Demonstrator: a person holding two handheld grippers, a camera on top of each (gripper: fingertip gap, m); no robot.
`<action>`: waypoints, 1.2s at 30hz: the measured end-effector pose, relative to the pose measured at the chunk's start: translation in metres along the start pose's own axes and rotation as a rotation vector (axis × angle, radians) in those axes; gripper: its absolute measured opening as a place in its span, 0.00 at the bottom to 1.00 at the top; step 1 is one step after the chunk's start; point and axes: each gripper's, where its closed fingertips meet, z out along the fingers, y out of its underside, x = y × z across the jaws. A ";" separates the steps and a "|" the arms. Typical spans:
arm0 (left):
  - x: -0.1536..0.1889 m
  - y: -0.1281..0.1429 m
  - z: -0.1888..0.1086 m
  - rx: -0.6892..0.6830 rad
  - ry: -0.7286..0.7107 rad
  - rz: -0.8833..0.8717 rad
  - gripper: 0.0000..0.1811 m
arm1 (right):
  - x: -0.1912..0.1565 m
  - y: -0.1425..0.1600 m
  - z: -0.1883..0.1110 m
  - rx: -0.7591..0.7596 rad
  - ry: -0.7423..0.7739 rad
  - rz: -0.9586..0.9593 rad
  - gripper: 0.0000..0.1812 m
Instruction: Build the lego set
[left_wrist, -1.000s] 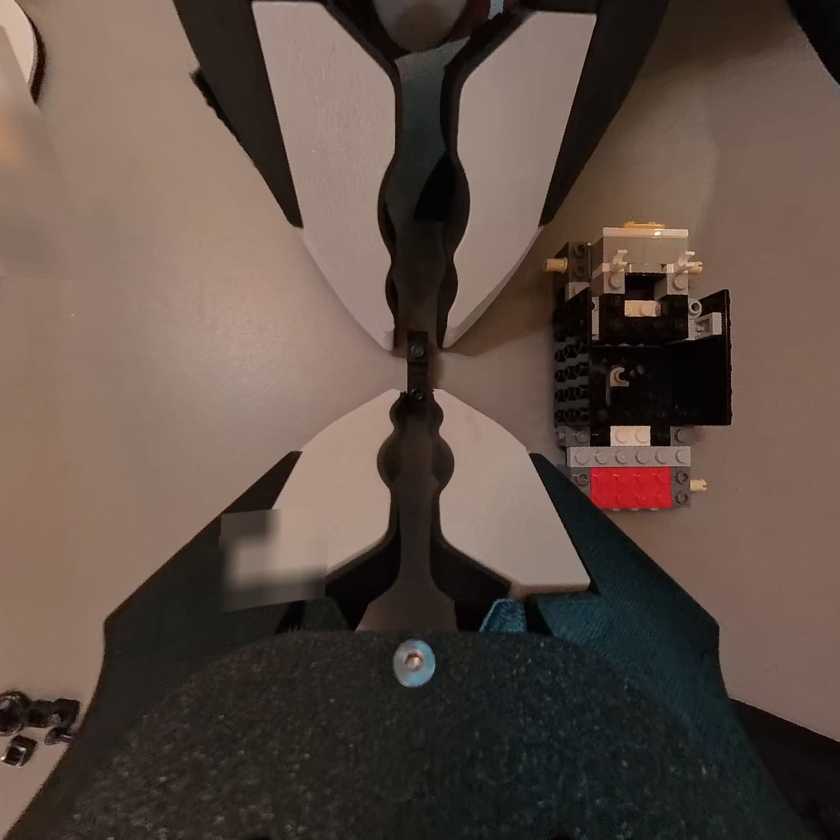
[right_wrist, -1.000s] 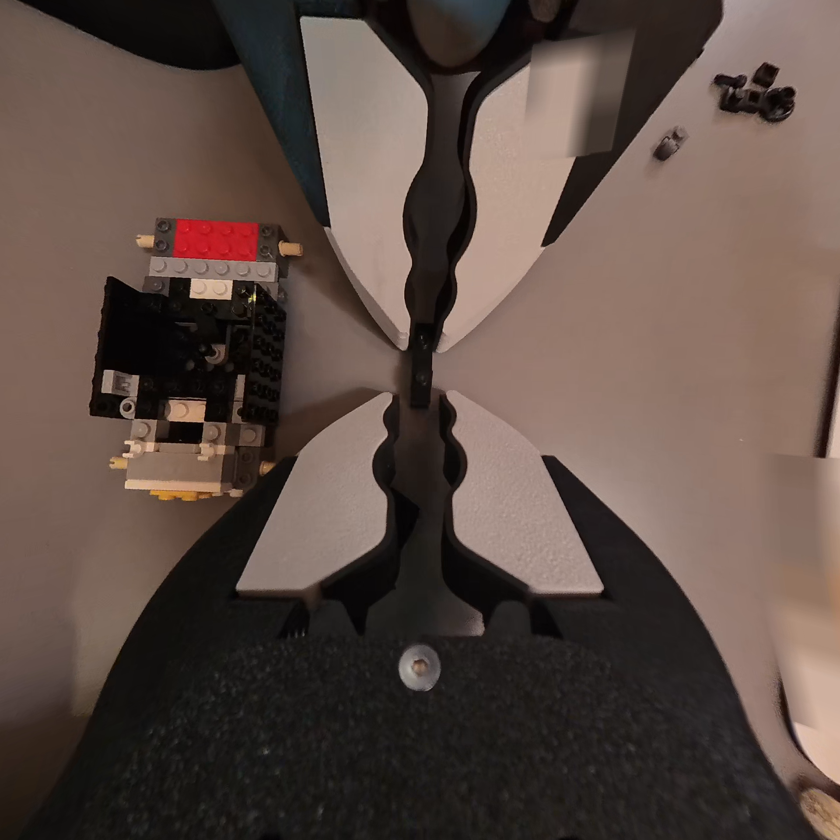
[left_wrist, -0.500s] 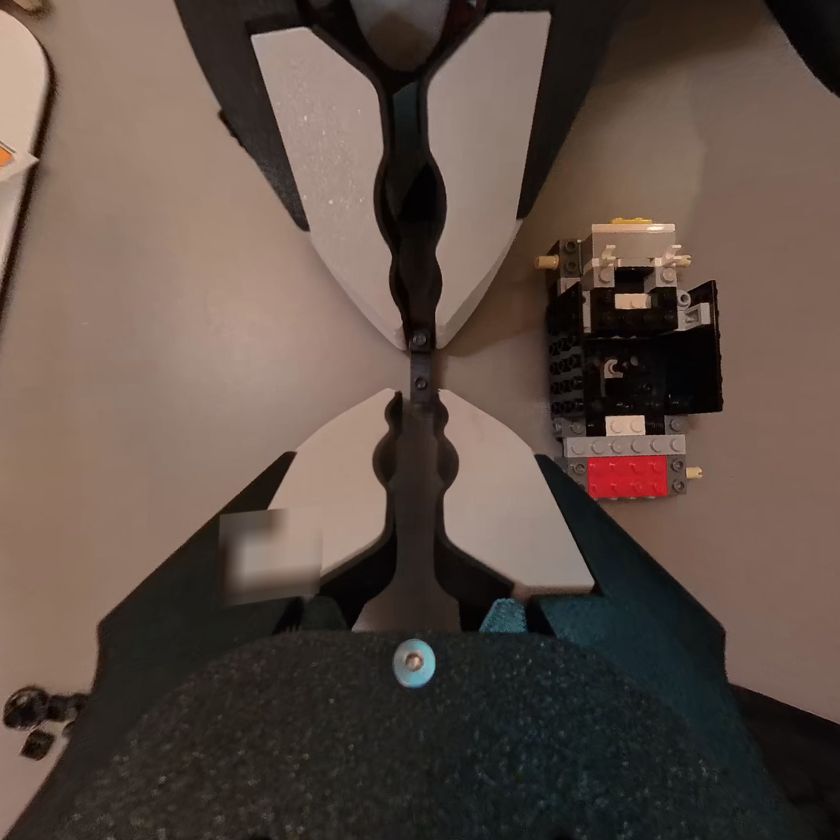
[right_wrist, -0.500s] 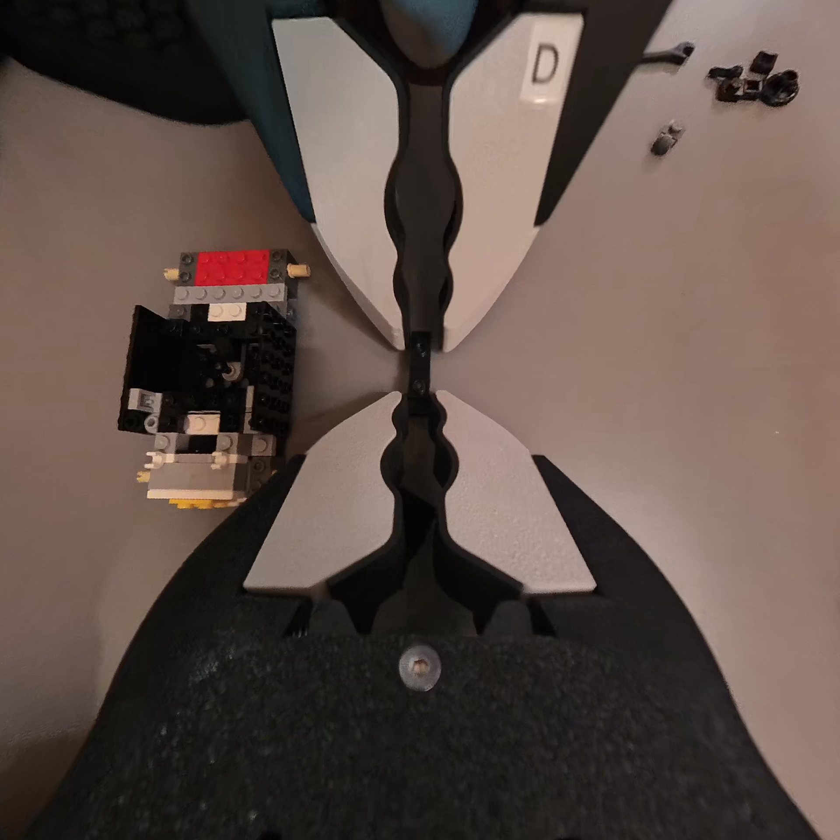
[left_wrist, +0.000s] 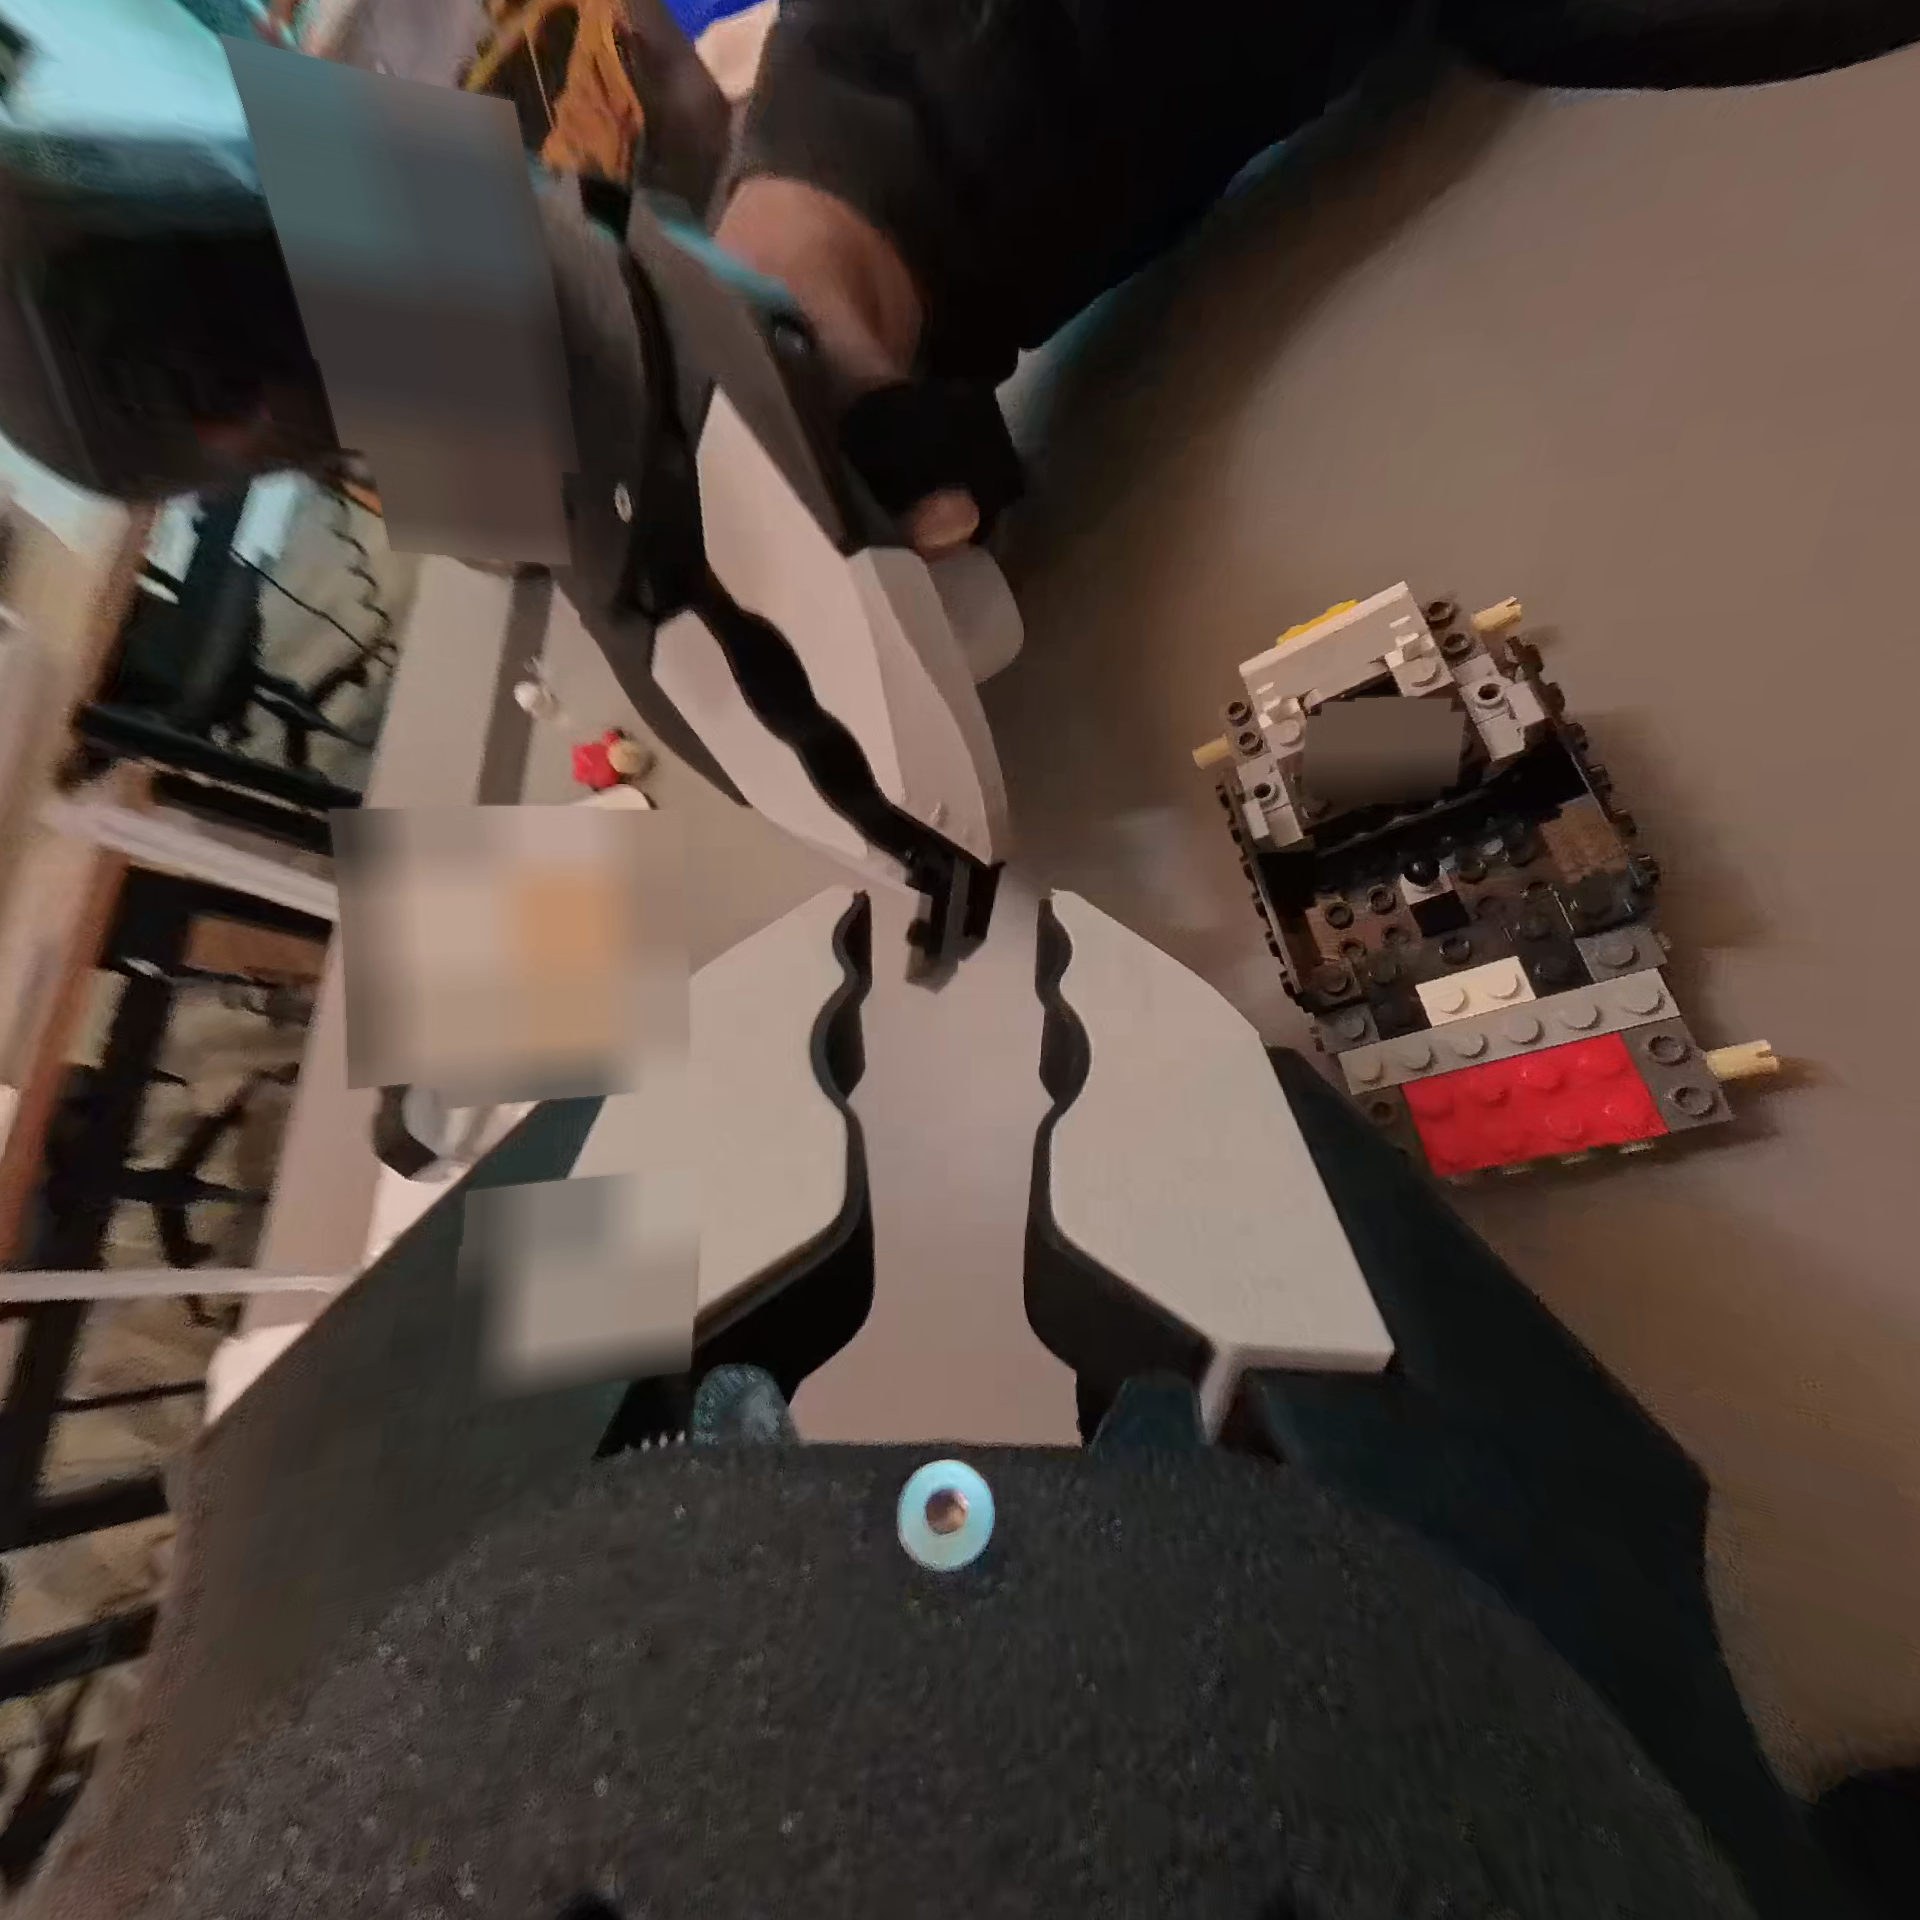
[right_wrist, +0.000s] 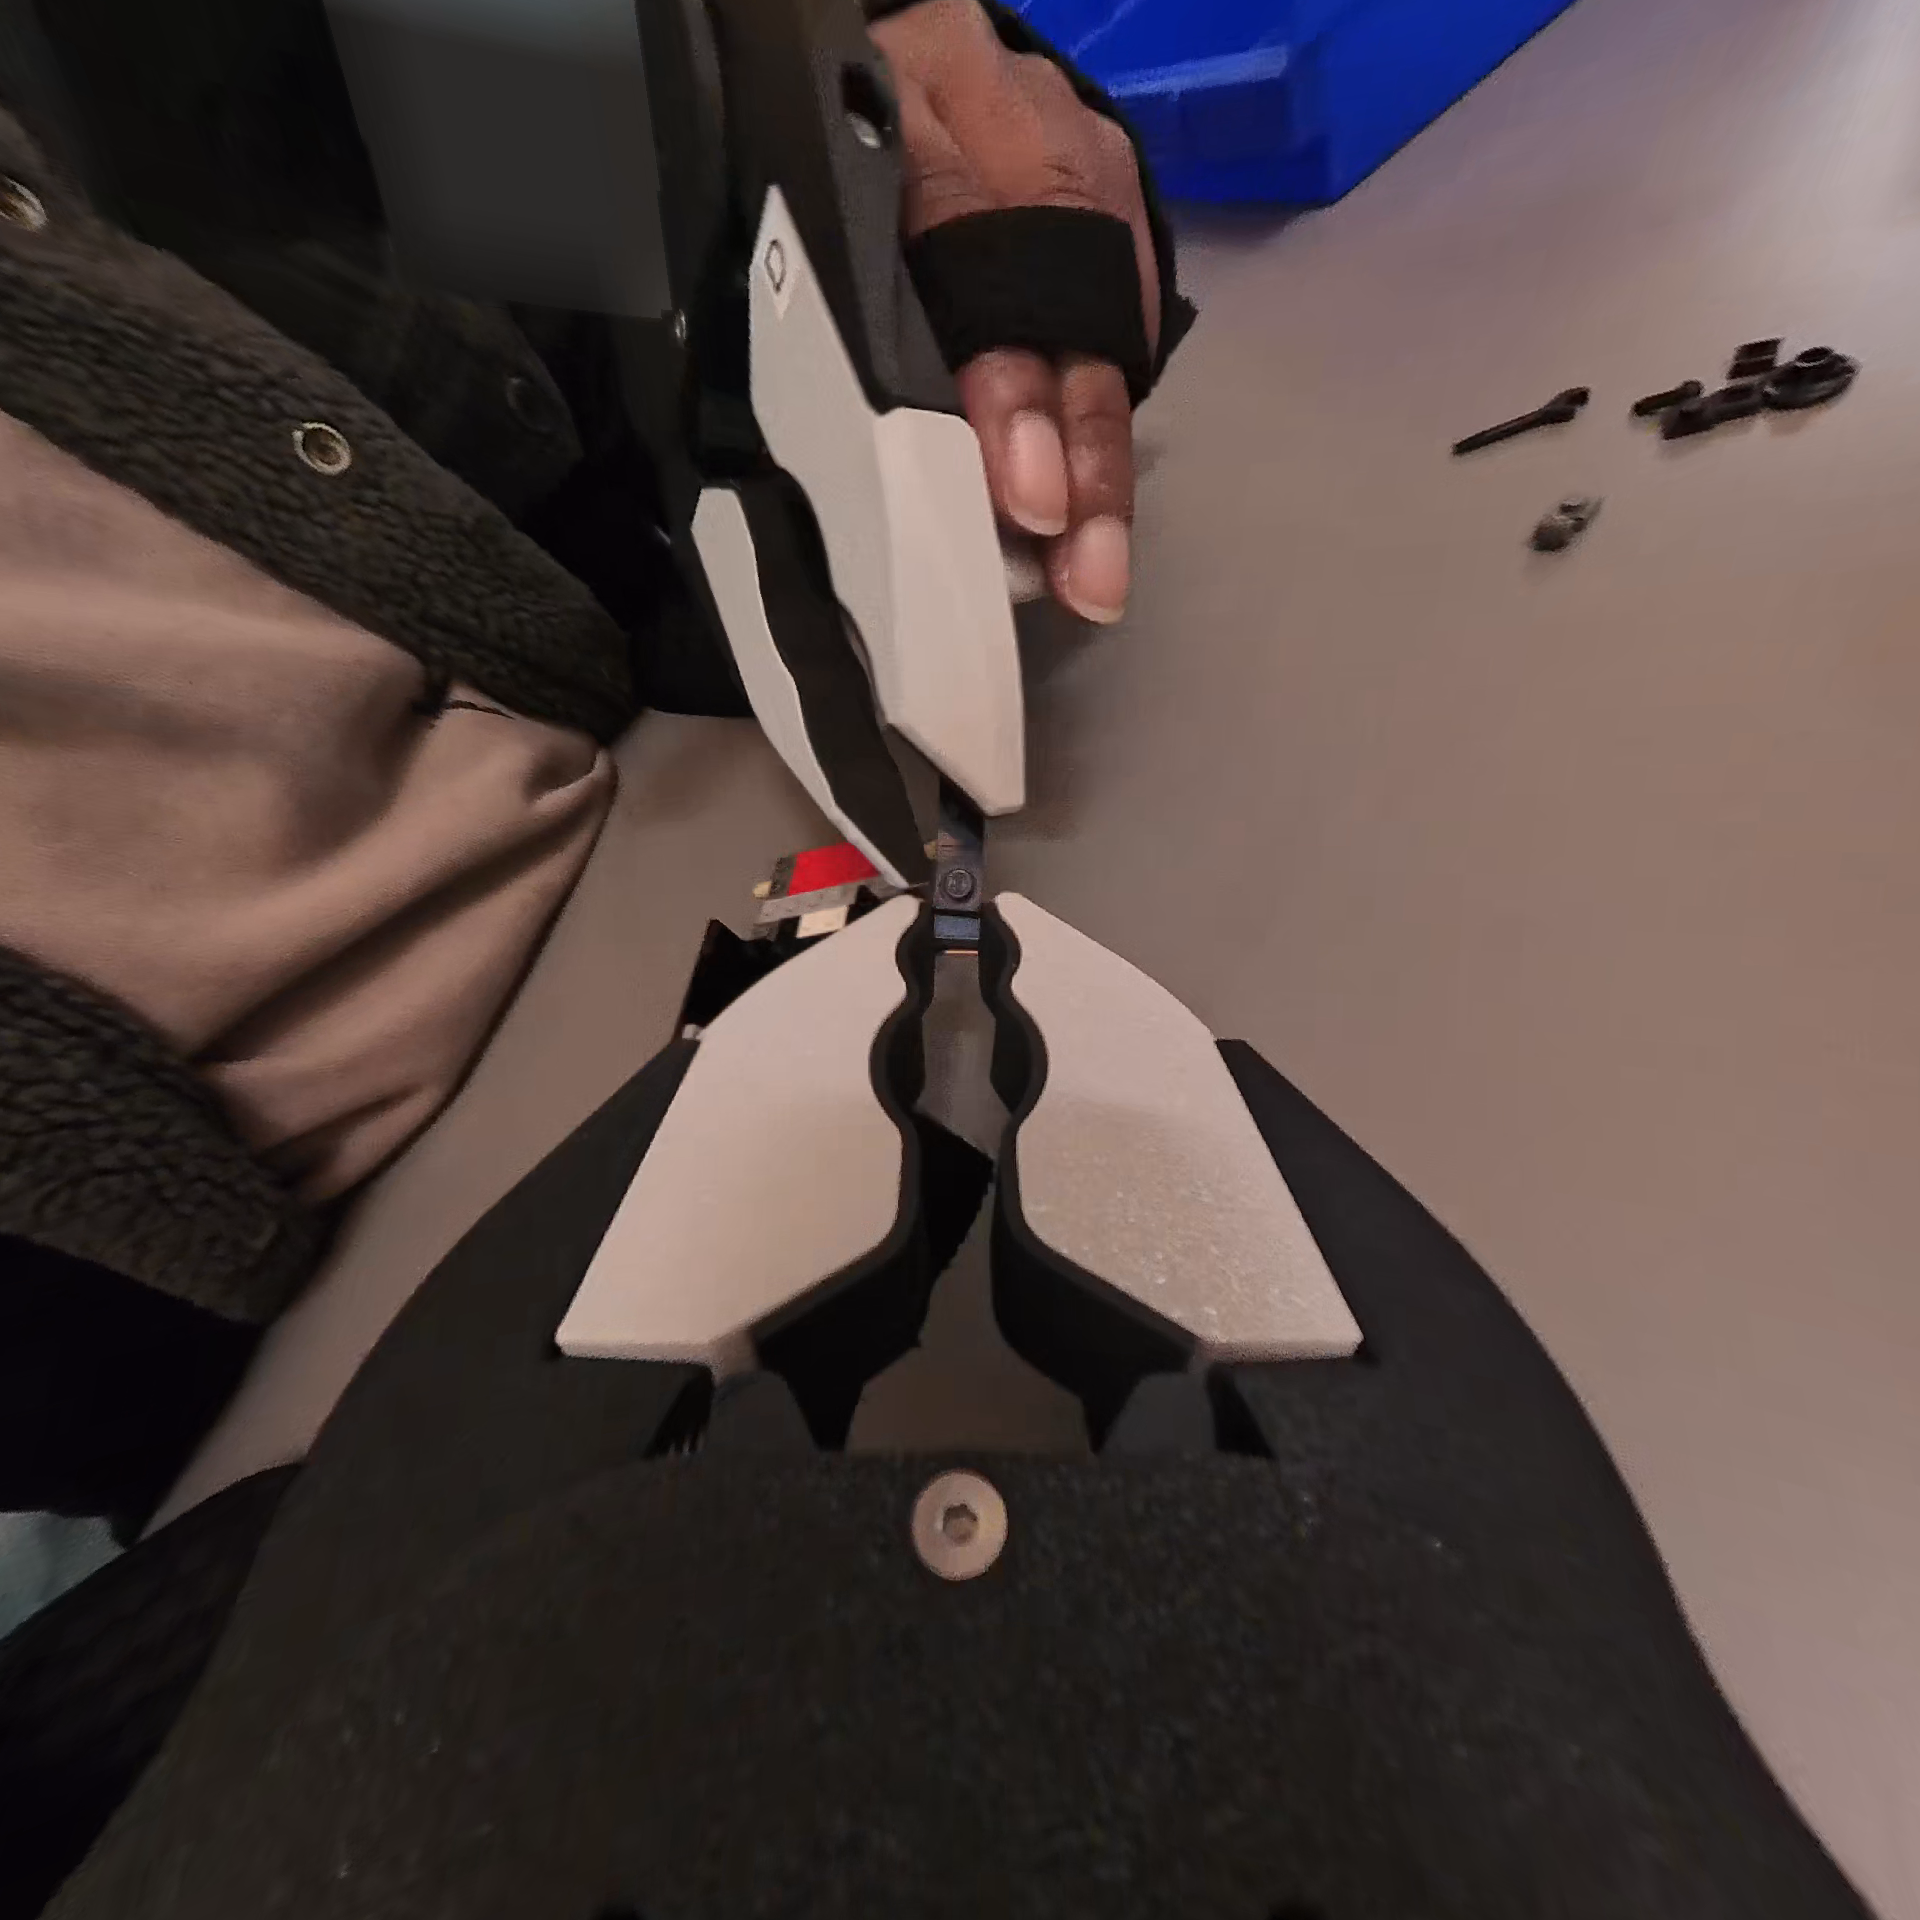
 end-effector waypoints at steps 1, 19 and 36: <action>0.000 -0.002 -0.001 0.006 -0.016 0.034 0.16 | -0.002 0.000 0.001 -0.001 -0.017 0.008 0.04; -0.007 -0.022 -0.022 0.210 0.015 -0.123 0.08 | -0.025 -0.025 -0.009 0.055 -0.001 -0.107 0.13; -0.023 -0.043 -0.050 0.400 0.054 -0.317 0.08 | -0.039 -0.068 -0.008 -0.036 0.480 -0.648 0.09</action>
